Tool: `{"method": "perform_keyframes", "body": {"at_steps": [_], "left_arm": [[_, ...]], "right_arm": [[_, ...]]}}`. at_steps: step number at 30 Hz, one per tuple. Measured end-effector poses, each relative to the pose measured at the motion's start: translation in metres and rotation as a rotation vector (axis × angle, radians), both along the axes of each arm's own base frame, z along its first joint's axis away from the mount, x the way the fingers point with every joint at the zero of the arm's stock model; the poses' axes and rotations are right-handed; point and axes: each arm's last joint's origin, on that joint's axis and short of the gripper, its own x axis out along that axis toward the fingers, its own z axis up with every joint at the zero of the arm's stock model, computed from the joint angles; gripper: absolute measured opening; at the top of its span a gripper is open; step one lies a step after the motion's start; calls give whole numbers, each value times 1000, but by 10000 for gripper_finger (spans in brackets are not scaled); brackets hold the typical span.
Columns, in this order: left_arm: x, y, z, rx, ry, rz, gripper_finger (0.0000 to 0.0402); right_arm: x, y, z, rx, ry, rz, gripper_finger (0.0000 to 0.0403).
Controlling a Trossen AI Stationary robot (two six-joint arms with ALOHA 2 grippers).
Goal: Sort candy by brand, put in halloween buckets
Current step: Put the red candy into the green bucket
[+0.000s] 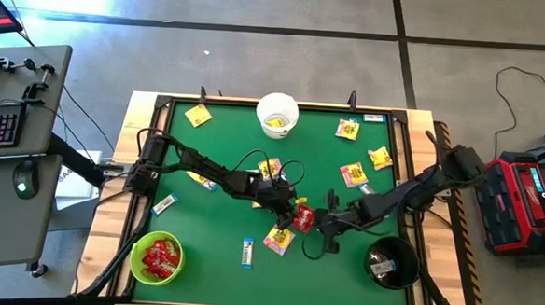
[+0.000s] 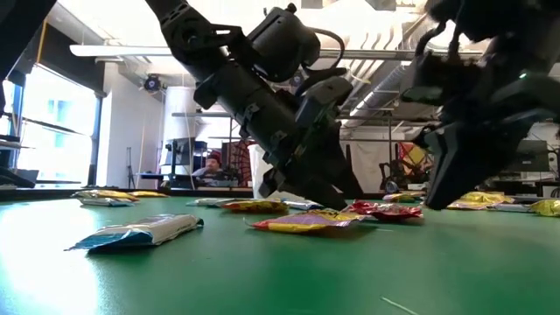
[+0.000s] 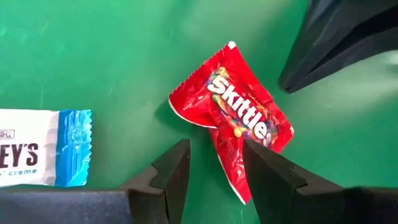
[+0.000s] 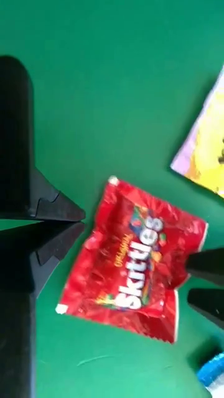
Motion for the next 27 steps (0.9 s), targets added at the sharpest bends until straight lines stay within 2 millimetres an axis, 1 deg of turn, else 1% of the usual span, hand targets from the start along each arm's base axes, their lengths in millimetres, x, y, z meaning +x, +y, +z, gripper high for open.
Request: {"method": "perform_keyframes", "body": {"at_steps": [3,6,12,19,23,27], "left_arm": [[0,1,-2,-21,5,14,141],[1,3,-4,-36,11,9,141],[5,7,-11,-78,-13,-6,141],[5,8,-11,-64,-22,-25,140],[5,8,-11,-49,-22,-62,133],[4,8,-11,-30,-23,-86,115]], "right_arm": [[5,-4,-7,13,15,4,0],[7,-5,-10,15,17,-2,0],[10,-7,-11,12,0,-14,0],[14,-14,-11,-30,-32,-41,0],[15,-18,-10,-35,-38,-58,0],[15,-18,-10,-36,-38,-59,0]]}}
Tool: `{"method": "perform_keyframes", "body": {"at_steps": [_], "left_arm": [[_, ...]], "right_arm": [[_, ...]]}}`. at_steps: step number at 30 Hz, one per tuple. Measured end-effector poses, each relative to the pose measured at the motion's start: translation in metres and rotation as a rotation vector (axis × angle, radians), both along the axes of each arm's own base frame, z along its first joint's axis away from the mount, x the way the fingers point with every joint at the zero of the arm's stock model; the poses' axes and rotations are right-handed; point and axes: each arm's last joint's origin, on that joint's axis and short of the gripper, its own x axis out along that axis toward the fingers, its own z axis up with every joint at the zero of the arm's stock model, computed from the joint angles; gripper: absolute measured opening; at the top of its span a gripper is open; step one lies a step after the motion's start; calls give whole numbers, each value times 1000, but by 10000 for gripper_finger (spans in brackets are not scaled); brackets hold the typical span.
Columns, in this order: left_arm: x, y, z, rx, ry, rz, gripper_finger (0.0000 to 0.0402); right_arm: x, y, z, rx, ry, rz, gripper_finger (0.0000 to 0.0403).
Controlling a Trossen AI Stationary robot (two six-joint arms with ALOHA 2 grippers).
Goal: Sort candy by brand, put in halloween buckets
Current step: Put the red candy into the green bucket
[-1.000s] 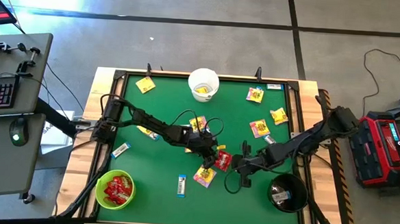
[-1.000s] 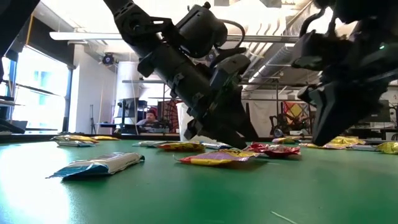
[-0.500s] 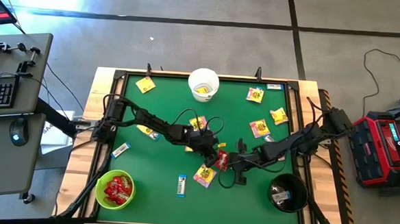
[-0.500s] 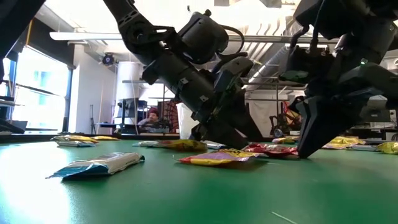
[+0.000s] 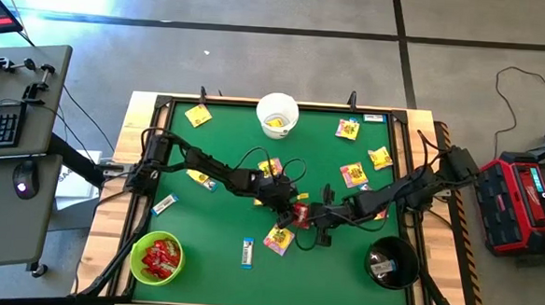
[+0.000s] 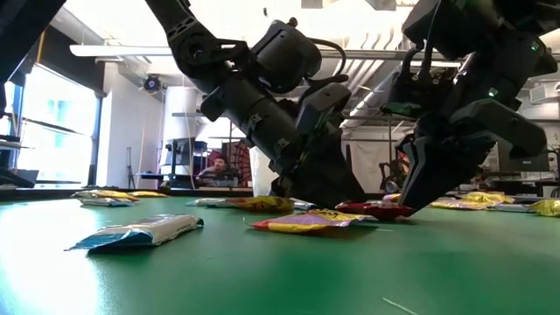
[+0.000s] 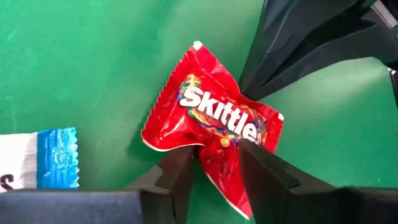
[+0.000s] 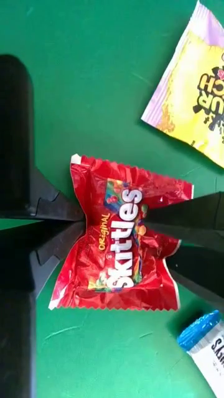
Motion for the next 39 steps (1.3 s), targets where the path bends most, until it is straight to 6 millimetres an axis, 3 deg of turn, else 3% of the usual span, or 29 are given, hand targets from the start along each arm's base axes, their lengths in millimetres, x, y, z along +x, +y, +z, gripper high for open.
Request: {"method": "perform_keyframes", "body": {"at_steps": [12,17,28,34,39], "left_arm": [[-3,5,8,94,-11,-76,10],[-5,6,16,153,-17,-94,3],[-28,7,74,300,-12,-166,3],[-63,-4,111,341,104,-252,3],[-99,-25,147,375,137,-333,3]], "right_arm": [[-3,5,-1,-17,13,6,0],[-4,4,-1,-13,18,-11,0],[-13,9,6,-24,36,-34,0],[-14,8,5,-51,47,-43,0],[-14,7,5,-81,38,-66,0]]}}
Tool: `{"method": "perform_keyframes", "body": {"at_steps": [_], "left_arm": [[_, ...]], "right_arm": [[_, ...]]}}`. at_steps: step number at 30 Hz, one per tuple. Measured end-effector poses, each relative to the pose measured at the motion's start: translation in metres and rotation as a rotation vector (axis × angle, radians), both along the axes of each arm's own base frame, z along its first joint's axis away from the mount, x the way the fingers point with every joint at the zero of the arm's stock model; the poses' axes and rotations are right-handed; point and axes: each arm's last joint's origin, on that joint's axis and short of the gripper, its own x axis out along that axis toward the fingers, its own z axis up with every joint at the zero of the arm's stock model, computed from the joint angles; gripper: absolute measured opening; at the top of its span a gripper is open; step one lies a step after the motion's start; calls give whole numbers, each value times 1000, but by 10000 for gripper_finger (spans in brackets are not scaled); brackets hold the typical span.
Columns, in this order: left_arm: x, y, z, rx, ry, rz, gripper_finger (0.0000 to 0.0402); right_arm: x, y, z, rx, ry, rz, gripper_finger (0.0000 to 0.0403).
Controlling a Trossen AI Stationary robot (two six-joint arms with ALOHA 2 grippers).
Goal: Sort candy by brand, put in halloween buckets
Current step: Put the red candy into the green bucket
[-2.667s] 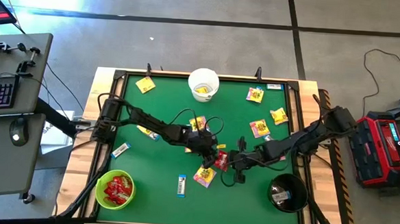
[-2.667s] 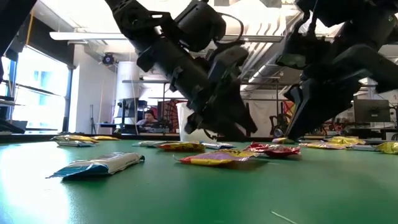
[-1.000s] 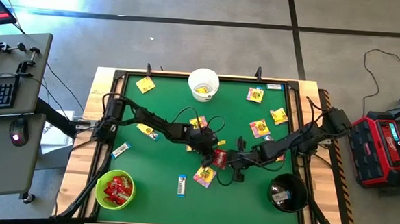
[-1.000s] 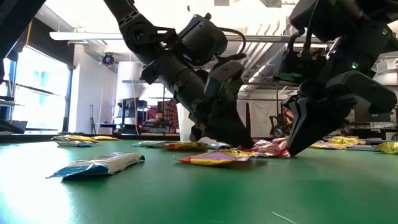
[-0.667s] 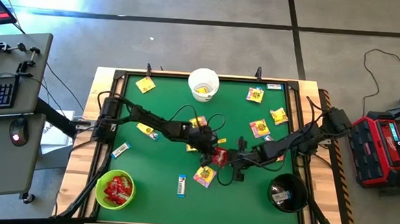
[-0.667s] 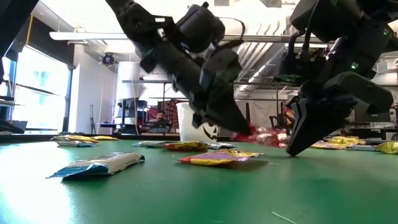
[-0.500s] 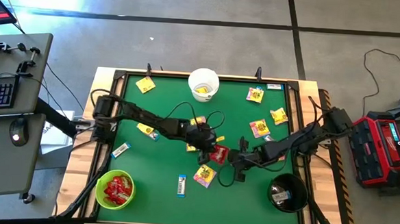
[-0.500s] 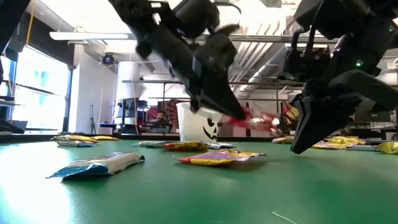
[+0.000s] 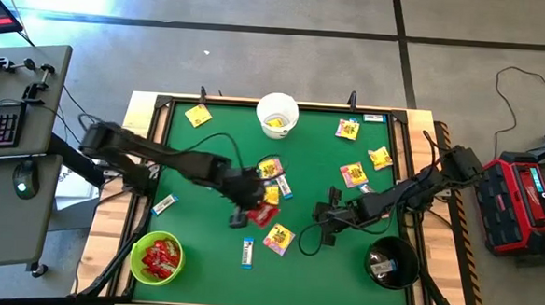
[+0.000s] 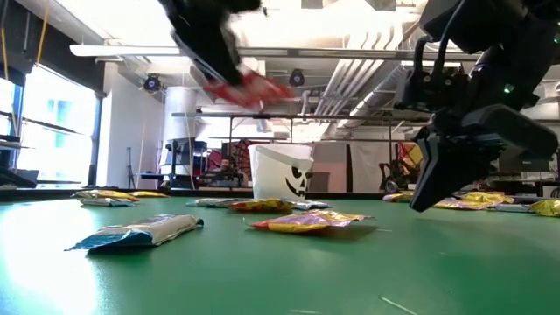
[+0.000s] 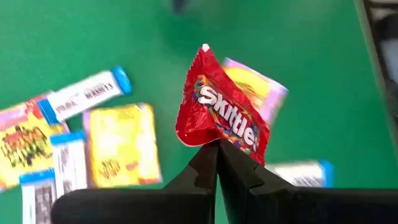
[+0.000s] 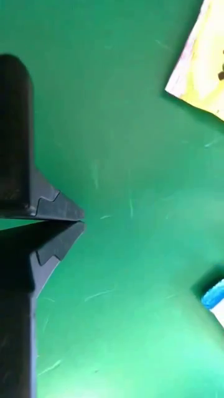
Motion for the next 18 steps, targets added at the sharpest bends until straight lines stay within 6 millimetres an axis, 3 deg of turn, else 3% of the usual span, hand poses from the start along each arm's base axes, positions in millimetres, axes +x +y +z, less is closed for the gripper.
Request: {"method": "perform_keyframes", "body": {"at_steps": [8,18], "left_arm": [[-69,-44,42,-87,110,29,3],[-148,-106,66,-331,259,169,3]], "right_arm": [[1,0,1,-12,-18,-5,0],[2,-1,1,-40,-29,-5,0]]}}
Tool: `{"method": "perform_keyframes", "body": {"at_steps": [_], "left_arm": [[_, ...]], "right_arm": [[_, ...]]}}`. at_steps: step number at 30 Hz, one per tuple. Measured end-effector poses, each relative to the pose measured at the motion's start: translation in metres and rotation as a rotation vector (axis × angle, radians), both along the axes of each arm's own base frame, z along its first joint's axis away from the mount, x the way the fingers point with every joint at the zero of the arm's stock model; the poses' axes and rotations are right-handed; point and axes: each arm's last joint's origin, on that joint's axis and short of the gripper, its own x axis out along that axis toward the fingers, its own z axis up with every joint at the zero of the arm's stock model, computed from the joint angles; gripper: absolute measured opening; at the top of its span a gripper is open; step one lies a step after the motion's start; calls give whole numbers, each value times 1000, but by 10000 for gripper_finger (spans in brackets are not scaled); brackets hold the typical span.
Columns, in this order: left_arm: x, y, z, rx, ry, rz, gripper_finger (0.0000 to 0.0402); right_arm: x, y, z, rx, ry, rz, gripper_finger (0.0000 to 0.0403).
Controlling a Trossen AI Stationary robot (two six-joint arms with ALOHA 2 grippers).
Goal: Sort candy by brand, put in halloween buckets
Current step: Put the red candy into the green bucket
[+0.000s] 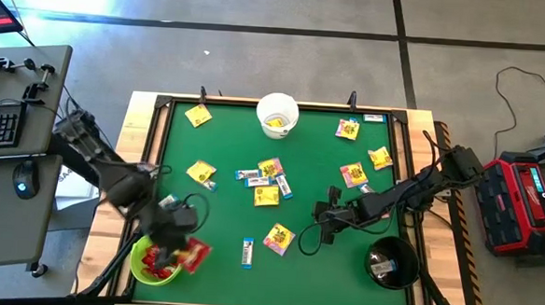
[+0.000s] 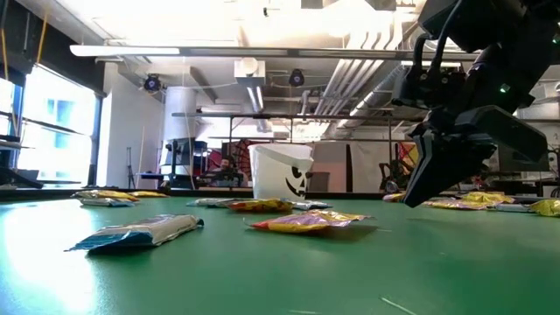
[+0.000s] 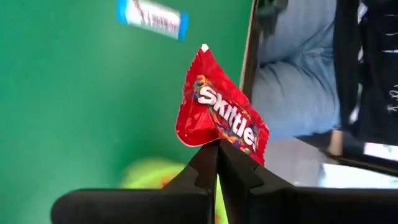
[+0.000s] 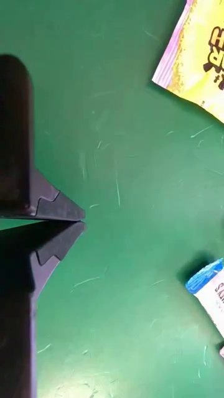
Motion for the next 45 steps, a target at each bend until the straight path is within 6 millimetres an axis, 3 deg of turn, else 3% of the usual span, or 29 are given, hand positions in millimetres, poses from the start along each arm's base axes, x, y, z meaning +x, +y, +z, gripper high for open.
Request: {"method": "perform_keyframes", "body": {"at_steps": [8,16,38,45], "left_arm": [[-51,-29,-6,-2,167,213,1],[-81,-38,-14,81,247,360,0],[-76,-73,-55,248,357,331,1],[-70,-74,-59,225,445,347,38]], "right_arm": [[0,0,0,0,-1,0,0],[0,-1,0,-16,-7,-10,0],[0,-1,0,-18,-8,-11,0],[0,-1,0,-25,-6,-2,1]]}}
